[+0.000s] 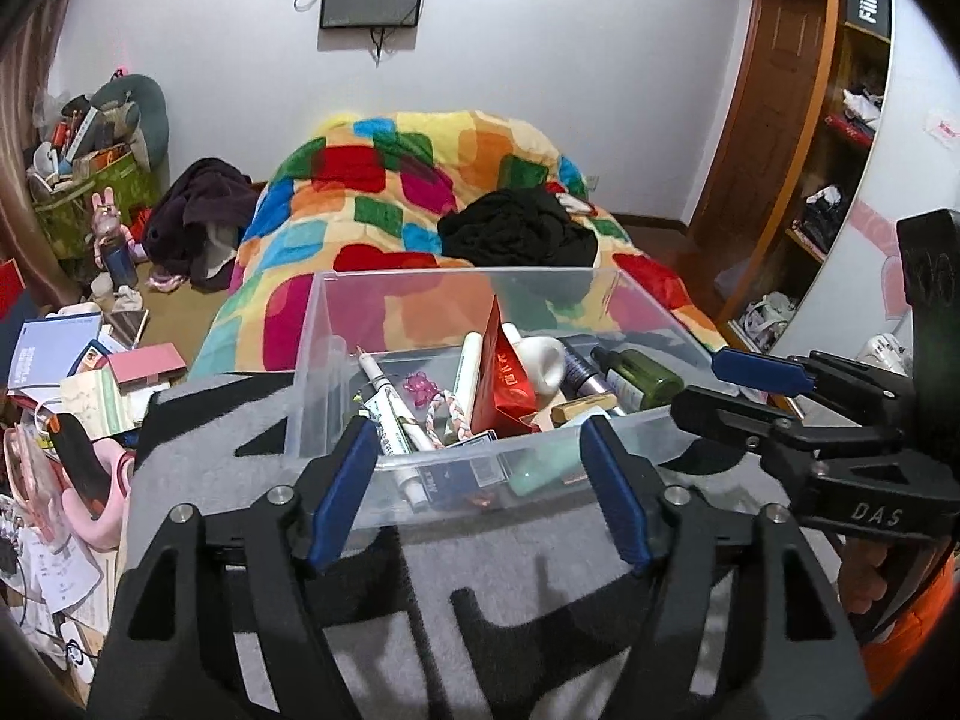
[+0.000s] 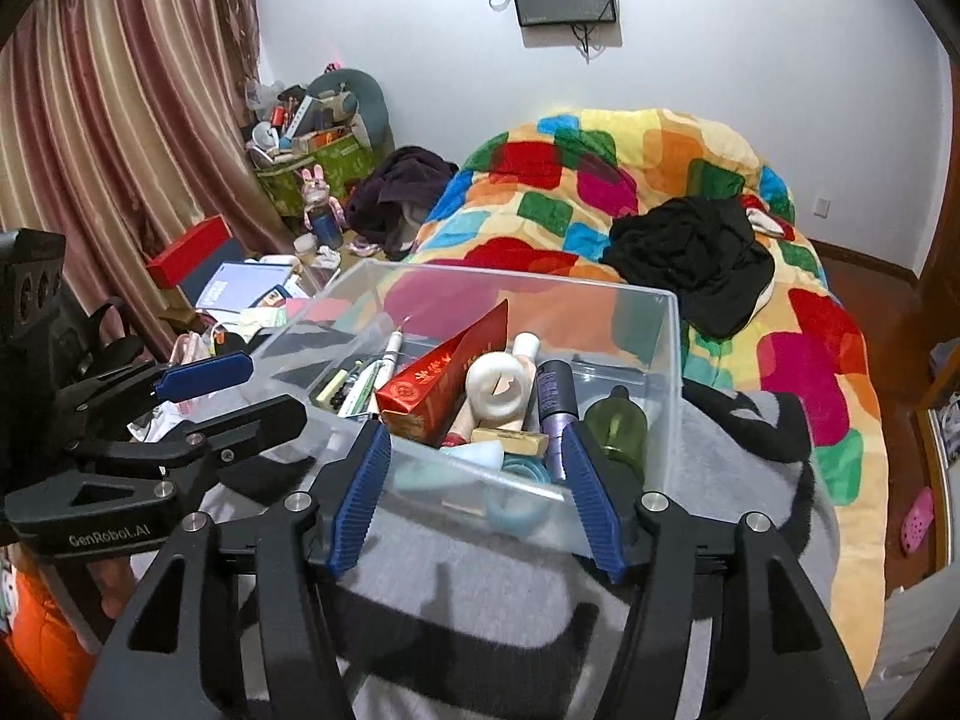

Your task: Organize objects

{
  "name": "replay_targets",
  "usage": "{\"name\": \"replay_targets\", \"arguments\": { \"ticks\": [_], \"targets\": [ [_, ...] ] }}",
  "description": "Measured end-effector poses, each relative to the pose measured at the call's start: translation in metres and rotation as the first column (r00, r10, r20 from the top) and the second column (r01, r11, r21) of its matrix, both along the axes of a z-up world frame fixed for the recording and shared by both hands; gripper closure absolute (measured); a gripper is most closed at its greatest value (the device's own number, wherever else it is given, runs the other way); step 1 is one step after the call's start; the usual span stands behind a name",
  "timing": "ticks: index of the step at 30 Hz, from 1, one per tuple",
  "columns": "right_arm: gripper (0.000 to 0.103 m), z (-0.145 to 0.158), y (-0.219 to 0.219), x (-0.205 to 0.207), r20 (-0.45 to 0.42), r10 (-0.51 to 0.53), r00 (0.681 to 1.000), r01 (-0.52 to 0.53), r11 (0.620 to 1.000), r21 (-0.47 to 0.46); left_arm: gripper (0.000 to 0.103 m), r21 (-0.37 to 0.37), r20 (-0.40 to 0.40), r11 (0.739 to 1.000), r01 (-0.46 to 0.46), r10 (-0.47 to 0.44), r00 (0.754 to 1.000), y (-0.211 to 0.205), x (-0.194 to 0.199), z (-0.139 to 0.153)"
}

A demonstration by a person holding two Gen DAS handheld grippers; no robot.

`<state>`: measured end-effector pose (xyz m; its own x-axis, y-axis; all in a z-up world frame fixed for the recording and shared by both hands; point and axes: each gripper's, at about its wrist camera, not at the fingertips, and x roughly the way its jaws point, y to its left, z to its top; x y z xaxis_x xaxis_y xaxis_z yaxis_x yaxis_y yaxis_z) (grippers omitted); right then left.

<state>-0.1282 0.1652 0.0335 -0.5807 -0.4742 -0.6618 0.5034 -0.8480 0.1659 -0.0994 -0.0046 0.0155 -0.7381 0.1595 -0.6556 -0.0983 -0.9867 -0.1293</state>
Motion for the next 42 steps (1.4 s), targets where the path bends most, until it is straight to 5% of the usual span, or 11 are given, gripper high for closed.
{"name": "replay_targets", "arguments": {
  "ticks": [9,42],
  "targets": [
    [0.034,-0.001,0.009,0.026,-0.039,-0.013,0.999,0.013,1.000,-0.003,0.023,-0.003,-0.073,1.000,-0.010,0.010,0.997,-0.002,0.027,-0.001],
    [0.034,-0.014,0.009,0.043,-0.031,-0.020,0.999,0.020,1.000,-0.005,0.020,0.016,-0.057,0.999,-0.030,0.031,0.998,0.001,0.040,-0.017]
  ]
}}
